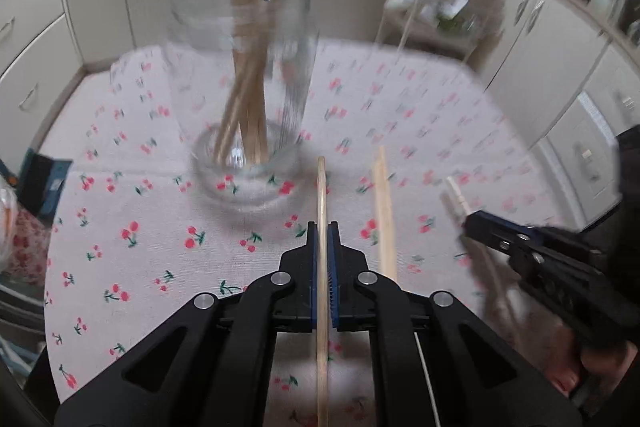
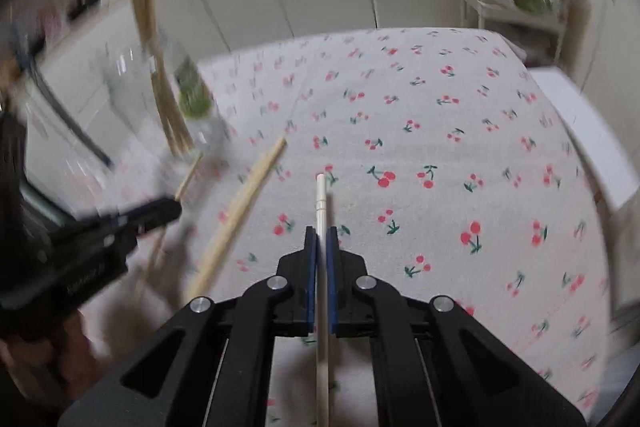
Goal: Organize utensils
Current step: 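Lift both held chopsticks and carry them over the glass jar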
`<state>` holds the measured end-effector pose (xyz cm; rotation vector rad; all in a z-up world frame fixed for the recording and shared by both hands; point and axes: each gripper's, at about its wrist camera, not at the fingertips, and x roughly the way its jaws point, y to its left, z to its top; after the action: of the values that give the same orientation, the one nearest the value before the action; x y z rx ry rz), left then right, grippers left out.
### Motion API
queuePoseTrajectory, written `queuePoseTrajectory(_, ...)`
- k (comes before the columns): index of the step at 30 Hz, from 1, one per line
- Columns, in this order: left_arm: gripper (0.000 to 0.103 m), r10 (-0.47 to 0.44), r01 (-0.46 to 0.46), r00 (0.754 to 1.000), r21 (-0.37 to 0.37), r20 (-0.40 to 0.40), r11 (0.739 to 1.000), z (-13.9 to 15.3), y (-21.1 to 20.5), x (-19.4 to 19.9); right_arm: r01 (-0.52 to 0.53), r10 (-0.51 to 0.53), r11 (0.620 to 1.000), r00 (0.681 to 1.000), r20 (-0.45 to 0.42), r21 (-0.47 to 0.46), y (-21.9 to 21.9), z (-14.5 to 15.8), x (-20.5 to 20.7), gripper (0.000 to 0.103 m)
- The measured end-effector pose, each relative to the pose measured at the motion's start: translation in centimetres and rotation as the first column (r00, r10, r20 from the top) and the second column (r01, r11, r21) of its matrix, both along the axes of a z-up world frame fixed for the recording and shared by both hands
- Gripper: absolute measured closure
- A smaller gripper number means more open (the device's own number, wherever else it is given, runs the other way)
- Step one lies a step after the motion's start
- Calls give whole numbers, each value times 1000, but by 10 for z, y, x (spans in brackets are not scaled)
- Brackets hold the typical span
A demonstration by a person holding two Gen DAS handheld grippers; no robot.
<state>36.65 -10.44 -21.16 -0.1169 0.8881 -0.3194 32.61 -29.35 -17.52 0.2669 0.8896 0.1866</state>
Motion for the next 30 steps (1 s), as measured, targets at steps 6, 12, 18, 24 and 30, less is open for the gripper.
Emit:
queuePoseTrajectory(6,99,33,-6,975,-123,221,992,51,33,-35,38,-70,984,981,182,174,-4,32,-22,97)
queuePoseTrajectory(12,99,134,-59,908,-196,397,979,102,60,-32,62,-135,976,926,352,210,8,70,-30,97)
queuePoseTrajectory(18,99,244,-98,844,-310,477,946,138,81,5,67,-152,976,892,425,207,18,88,-27,97)
queuePoseTrajectory(24,99,343,-150,775,-374,530,915,159,92,44,106,-208,969,840,501,225,16,102,-23,97)
queuePoseTrajectory(30,99,393,-186,734,-393,553,900,157,87,74,116,-233,962,822,520,247,15,108,-6,97)
